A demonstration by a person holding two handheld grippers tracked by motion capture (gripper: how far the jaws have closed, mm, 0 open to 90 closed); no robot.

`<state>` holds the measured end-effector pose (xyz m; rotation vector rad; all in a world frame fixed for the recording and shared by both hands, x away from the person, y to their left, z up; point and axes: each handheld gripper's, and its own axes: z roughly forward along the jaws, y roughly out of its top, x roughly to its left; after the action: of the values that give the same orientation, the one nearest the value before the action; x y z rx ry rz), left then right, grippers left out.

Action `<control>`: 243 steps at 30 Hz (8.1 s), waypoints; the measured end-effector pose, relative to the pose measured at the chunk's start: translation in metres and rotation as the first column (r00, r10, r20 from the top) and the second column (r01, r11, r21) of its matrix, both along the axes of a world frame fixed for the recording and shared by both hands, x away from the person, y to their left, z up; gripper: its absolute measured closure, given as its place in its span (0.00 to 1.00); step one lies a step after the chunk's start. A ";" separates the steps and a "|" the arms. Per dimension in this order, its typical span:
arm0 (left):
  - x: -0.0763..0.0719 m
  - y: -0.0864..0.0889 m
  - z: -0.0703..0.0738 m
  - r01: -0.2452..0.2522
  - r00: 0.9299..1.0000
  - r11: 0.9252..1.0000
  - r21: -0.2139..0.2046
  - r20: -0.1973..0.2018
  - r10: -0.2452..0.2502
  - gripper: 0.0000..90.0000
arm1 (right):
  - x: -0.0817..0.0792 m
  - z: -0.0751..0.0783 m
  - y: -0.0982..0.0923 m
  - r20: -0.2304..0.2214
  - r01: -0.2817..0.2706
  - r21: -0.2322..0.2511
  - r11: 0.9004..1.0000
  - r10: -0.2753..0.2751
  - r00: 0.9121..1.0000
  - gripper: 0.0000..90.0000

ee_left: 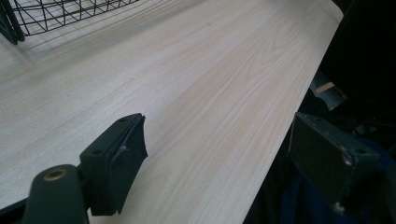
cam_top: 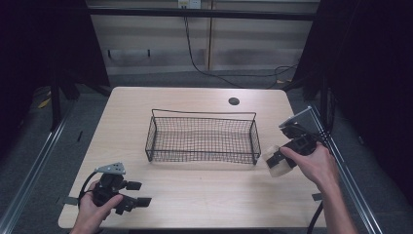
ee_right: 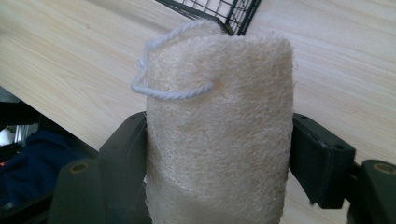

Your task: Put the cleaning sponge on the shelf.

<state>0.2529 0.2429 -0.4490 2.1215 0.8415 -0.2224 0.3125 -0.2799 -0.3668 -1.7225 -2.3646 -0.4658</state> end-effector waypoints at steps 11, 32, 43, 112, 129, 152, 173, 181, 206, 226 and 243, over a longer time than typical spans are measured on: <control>0.000 0.001 0.001 -0.009 1.000 1.000 -0.008 0.009 0.009 0.21 | 0.010 0.011 0.026 0.019 -0.053 0.030 0.998 0.053 0.998 0.30; -0.001 0.000 0.001 0.001 1.000 1.000 -0.010 0.005 -0.001 0.22 | 0.040 0.024 0.074 0.039 -0.101 0.034 0.994 0.100 0.994 0.30; -0.001 0.000 0.001 0.002 1.000 1.000 -0.007 0.006 -0.002 0.22 | 0.054 0.033 0.085 0.061 -0.077 0.012 0.997 0.076 0.995 0.30; 0.000 0.000 0.001 0.007 1.000 1.000 -0.007 0.004 -0.007 0.22 | 0.105 -0.054 0.093 -0.035 0.203 -0.165 0.965 -0.211 0.977 0.30; 0.000 0.000 0.001 0.009 1.000 1.000 -0.007 0.005 -0.009 0.22 | 0.103 -0.069 0.100 -0.047 0.218 -0.215 0.952 -0.233 0.971 0.30; -0.001 0.001 0.002 0.012 1.000 1.000 -0.008 0.008 -0.012 0.22 | 0.103 -0.081 0.110 -0.049 0.219 -0.278 0.935 -0.241 0.969 0.29; -0.001 0.000 0.002 0.011 1.000 1.000 -0.005 0.006 -0.011 0.22 | 0.098 -0.069 0.108 -0.038 0.192 -0.276 0.942 -0.211 0.977 0.18; -0.001 -0.001 0.002 0.010 1.000 1.000 -0.003 0.007 -0.010 0.22 | 0.095 -0.063 0.105 -0.022 0.178 -0.255 0.950 -0.190 0.982 0.17; -0.001 -0.001 0.001 0.012 1.000 1.000 -0.005 0.006 -0.012 0.22 | 0.083 -0.039 0.090 0.055 0.136 -0.120 0.983 -0.130 0.990 0.18; -0.001 -0.001 0.001 0.014 1.000 1.000 0.000 0.004 -0.014 0.22 | 0.061 -0.017 0.077 0.137 0.089 -0.007 0.996 -0.088 0.987 0.20; -0.001 -0.001 0.001 0.010 1.000 1.000 0.002 0.003 -0.010 0.22 | 0.035 -0.013 0.080 0.227 0.016 0.076 0.997 -0.033 0.973 0.22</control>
<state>0.2523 0.2414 -0.4484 2.1279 0.8302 -0.2238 0.3479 -0.1995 -0.3794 -1.7510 -2.4445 -0.7845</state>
